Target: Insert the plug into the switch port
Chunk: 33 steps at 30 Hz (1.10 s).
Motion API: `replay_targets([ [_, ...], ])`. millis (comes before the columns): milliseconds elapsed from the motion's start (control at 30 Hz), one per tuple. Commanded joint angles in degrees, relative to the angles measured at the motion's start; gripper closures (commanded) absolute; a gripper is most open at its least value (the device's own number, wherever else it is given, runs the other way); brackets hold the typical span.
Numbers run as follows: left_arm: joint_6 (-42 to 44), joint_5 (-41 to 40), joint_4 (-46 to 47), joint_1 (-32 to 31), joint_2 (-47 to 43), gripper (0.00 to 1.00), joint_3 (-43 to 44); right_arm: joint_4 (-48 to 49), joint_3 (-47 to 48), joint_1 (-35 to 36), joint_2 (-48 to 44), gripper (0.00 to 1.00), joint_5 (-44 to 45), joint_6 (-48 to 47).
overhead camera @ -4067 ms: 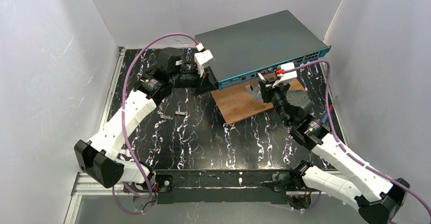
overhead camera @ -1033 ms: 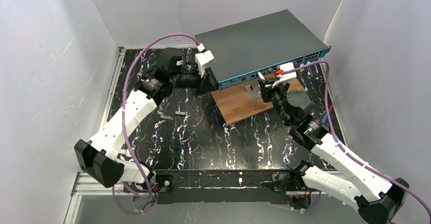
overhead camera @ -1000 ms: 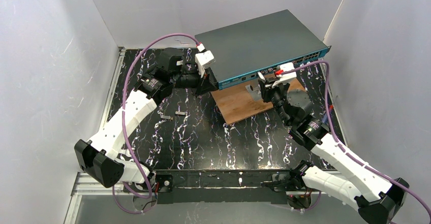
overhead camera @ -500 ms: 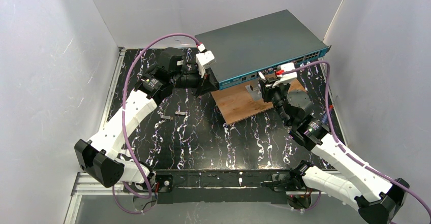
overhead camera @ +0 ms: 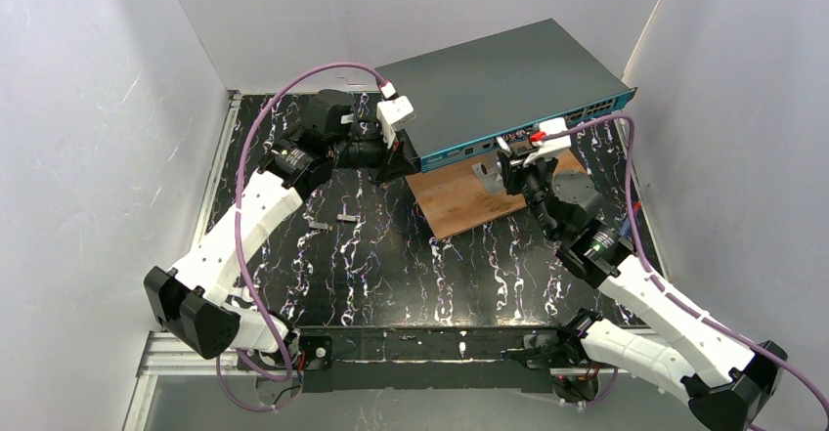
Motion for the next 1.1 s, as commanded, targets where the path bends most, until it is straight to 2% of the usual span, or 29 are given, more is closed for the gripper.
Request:
replay_targets([
  [0,-0.5,3.8,-6.0,-0.9,-0.8,1.0,2.2,3.2,3.1,-0.1,0.9,0.99,0.8,-0.8],
  [567,-1.2,4.0,-6.6,-0.9,-0.3,1.0,3.7,0.3,3.6,-0.1,2.7,0.99,0.7,-4.1],
  [1067,-1.3,3.7,-6.7,-0.9,-0.3,1.0,4.0,0.4,5.4,-1.2,5.3,0.99,3.2,0.2],
])
